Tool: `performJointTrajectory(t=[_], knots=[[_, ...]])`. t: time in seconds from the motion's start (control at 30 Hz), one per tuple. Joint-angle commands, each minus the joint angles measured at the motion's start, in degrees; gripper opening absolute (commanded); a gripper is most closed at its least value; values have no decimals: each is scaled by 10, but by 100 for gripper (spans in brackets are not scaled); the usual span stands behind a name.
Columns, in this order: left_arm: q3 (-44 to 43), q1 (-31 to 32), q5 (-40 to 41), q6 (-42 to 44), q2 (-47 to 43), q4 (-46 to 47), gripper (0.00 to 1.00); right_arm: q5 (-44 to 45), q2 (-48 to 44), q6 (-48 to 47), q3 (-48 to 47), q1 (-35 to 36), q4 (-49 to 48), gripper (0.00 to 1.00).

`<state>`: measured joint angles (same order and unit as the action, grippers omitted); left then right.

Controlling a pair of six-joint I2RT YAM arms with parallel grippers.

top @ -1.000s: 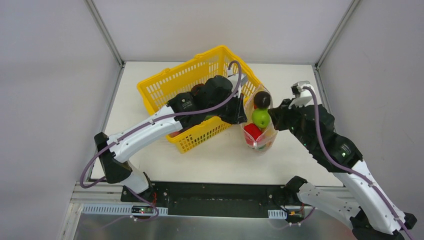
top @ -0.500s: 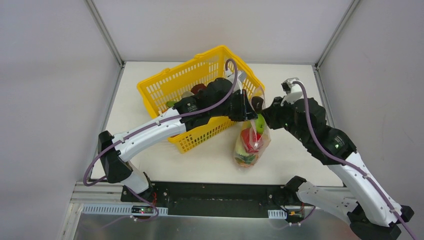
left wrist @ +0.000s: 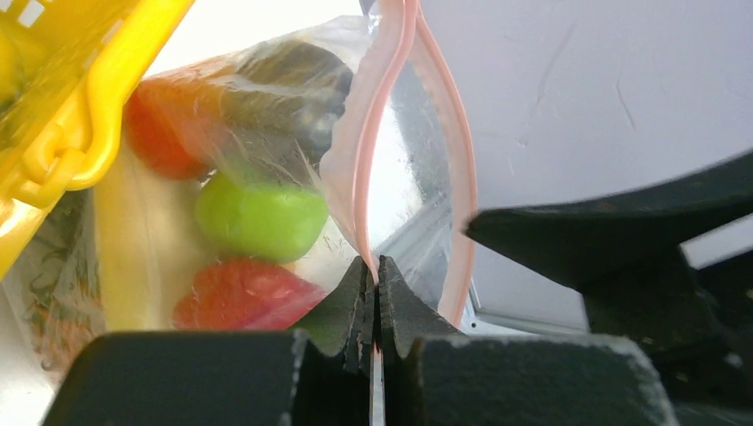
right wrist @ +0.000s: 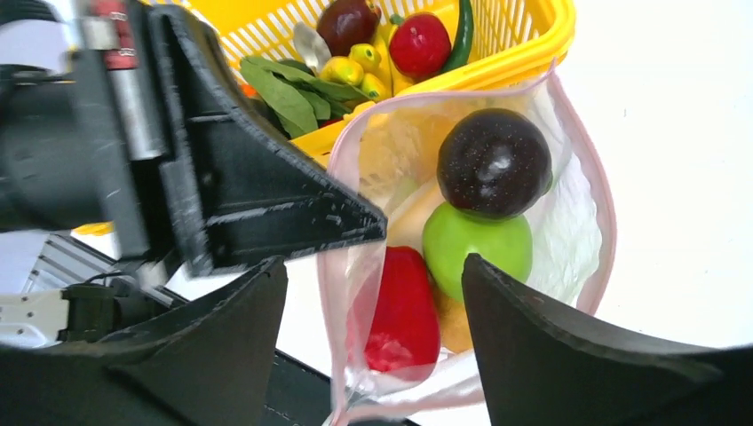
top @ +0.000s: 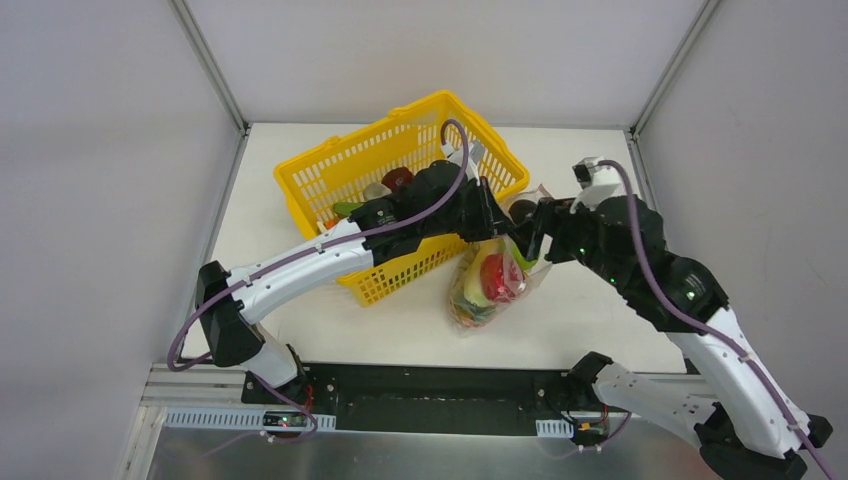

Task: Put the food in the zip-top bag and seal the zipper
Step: Adjust the zipper food storage bag at the center of the board.

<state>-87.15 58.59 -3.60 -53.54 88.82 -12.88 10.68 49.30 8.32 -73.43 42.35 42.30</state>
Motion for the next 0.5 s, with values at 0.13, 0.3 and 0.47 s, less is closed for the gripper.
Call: performJointTrajectory(t=[0.13,0.3,0.47], knots=[[-14,4,31,-6,-1,38,0,-31,-43,94,-137,1,162,80],[-17,3,33,-7,5,38,0,-79,-37,209,-131,0,218,79],[-20,0,32,-4,5,33,0,-76,-24,255,-100,0,244,78]])
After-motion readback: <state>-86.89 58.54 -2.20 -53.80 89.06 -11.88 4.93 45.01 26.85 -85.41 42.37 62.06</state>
